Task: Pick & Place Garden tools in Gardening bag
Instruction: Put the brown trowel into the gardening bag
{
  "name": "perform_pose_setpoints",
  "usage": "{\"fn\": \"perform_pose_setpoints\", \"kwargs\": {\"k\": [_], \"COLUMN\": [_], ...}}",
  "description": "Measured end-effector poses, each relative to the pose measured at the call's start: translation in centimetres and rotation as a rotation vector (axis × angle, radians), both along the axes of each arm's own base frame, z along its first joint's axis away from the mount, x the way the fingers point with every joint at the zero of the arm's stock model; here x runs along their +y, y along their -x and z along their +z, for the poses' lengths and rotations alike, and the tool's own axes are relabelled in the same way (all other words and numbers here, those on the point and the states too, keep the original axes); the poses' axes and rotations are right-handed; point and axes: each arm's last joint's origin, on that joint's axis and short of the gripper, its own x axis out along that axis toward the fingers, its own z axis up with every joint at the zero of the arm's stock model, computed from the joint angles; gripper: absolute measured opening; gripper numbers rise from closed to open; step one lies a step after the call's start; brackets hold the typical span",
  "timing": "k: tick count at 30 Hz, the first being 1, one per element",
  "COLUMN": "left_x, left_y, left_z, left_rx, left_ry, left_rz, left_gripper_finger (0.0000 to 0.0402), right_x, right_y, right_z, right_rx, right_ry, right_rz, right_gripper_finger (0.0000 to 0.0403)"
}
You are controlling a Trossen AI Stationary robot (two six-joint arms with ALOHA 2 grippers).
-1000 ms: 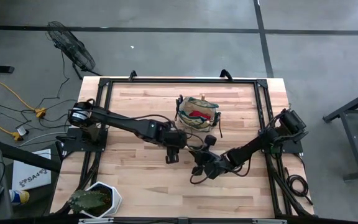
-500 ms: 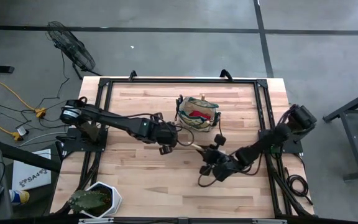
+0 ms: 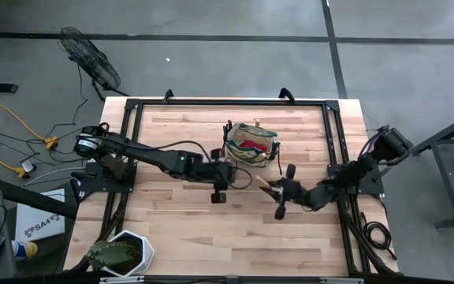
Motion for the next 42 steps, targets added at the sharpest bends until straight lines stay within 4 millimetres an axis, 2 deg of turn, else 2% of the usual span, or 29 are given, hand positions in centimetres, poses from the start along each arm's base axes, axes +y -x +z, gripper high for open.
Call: {"fn": "perform_pose_setpoints", "kwargs": {"k": [4,10,21,28,35,42], "left_x": [-0.4,-1.1,-1.3,-1.4,-1.4,-1.4], "left_y": [-1.0,-2.2,-2.7,-2.8,-2.8,-2.9], "left_z": [1.1,3.1,4.8,5.9,6.1,6.4], "left_rx": [-0.134,-0.368,-0.552,-0.669,-0.689,-0.716], "left_ry": [0.014,0.052,0.080,0.060,0.063,0.061], "left_rz": [-0.127,-0.306,-0.353,-0.366,-0.389,-0.389], "left_gripper_finger": [0.0131,0.0131,0.0131,0.0131,0.0131,0.0132], "right_x": [-0.5,-0.8,-1.0,-2.0,-3.0,-3.6], "right_y": [1.1,1.0,1.0,-0.2,-1.5,-2.0], "right_z": [0.6,1.4,2.0,2.8,3.5,3.7], "right_rx": [-0.128,-0.214,-0.276,-0.318,-0.347,-0.351], "right_ry": [0.024,0.061,0.123,0.144,0.170,0.177], "right_rz": [0.128,0.246,0.289,0.321,0.341,0.351], "right_gripper_finger": [0.0054,0.0054,0.0054,0.0054,0.0054,0.0054]}}
